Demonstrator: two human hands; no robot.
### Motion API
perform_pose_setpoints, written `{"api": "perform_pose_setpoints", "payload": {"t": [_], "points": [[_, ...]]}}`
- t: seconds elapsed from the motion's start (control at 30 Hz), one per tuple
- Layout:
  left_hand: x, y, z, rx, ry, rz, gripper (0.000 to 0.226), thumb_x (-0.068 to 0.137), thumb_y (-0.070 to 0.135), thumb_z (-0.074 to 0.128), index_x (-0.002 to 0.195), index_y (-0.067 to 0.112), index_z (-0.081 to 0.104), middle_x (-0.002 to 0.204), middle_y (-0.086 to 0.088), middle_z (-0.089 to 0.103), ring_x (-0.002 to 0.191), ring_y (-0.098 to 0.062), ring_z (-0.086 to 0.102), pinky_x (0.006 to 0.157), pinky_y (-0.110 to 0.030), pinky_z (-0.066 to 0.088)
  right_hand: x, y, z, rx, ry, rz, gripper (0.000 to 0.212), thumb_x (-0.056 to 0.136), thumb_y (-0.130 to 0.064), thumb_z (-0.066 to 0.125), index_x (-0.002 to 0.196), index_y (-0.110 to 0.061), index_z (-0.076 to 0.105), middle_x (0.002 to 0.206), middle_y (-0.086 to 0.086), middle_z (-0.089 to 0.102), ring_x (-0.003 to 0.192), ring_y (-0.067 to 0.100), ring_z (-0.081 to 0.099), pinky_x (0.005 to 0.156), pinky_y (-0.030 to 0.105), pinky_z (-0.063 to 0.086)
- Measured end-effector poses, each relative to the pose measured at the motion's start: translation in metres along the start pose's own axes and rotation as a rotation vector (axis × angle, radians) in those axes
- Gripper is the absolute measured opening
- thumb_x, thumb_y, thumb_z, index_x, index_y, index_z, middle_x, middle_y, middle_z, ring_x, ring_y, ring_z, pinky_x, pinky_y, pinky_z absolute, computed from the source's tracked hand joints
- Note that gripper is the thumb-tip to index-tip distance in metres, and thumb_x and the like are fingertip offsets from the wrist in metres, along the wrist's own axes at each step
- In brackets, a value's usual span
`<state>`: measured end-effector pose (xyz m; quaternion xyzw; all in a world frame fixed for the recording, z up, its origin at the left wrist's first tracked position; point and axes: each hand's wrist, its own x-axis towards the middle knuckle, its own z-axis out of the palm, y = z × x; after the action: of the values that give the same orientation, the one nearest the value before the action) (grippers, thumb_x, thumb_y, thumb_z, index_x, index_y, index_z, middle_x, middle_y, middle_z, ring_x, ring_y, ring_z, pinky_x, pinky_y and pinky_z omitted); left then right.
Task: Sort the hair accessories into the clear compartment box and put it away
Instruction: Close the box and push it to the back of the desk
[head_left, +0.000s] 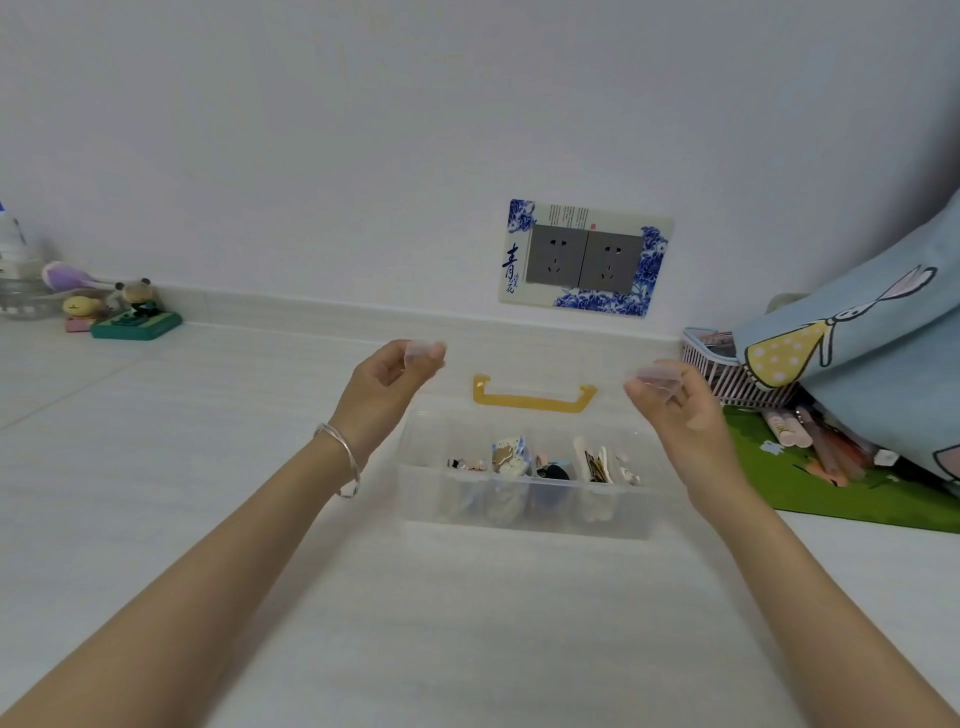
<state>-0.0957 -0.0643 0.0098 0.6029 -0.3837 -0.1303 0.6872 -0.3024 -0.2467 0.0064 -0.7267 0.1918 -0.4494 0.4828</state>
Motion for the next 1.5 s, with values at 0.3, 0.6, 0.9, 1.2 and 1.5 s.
{"api": "perform_pose_setpoints", "payload": {"t": [0.3,0.6,0.9,1.2,1.5], "points": [[-0.029,-0.001,-0.013,0.528,-0.306,0.231,0.037,0.072,0.060,0.058,0.102,0.039,0.066,0.110,0.023,0.065,0.108,0.008,0.053,0.097,-0.018,0.037,-0.043,-0.005,-0.012,-0.370,-0.211,-0.175,0.031,0.066,-0.040,0.075,0.096,-0.034,0.071,0.109,-0.021,0.067,0.111,-0.006,0.054,0.092,0.004,0.034],[-0.045,-0.009,-0.013,0.786,-0.371,0.264,0.049,0.075,0.058,0.056,0.122,0.044,0.051,0.136,0.021,0.043,0.133,-0.001,0.029,0.110,-0.030,0.027,-0.059,0.013,-0.016,-0.537,-0.233,-0.281,0.047,0.073,-0.027,0.077,0.102,-0.058,0.058,0.123,-0.028,0.056,0.125,-0.004,0.046,0.106,0.023,0.033],[-0.049,-0.013,-0.011,0.810,-0.355,0.304,0.045,0.082,0.038,0.062,0.124,0.038,0.050,0.134,0.024,0.037,0.134,-0.002,0.026,0.109,-0.023,0.023,-0.059,0.019,-0.016,-0.555,-0.196,-0.312,0.046,0.074,-0.026,0.077,0.104,-0.055,0.058,0.121,-0.031,0.054,0.123,-0.003,0.046,0.107,0.025,0.033],[-0.025,-0.018,0.005,0.926,-0.377,0.291,0.049,0.081,0.041,0.061,0.128,0.038,0.047,0.141,0.013,0.041,0.135,-0.009,0.029,0.110,-0.032,0.026,-0.045,0.027,-0.022,-0.786,-0.128,-0.471,0.038,0.077,-0.039,0.062,0.115,-0.035,0.062,0.121,-0.016,0.060,0.118,-0.002,0.045,0.109,0.027,0.026],[0.052,-0.046,0.081,0.945,-0.358,0.246,0.050,0.085,0.037,0.058,0.133,0.030,0.043,0.146,0.006,0.036,0.138,-0.018,0.024,0.109,-0.031,0.019,0.010,0.068,-0.057,-1.256,-0.219,-0.301,0.062,0.089,-0.052,0.021,0.147,-0.031,0.017,0.157,-0.004,0.015,0.145,0.014,0.016,0.115,0.035,0.002]]}}
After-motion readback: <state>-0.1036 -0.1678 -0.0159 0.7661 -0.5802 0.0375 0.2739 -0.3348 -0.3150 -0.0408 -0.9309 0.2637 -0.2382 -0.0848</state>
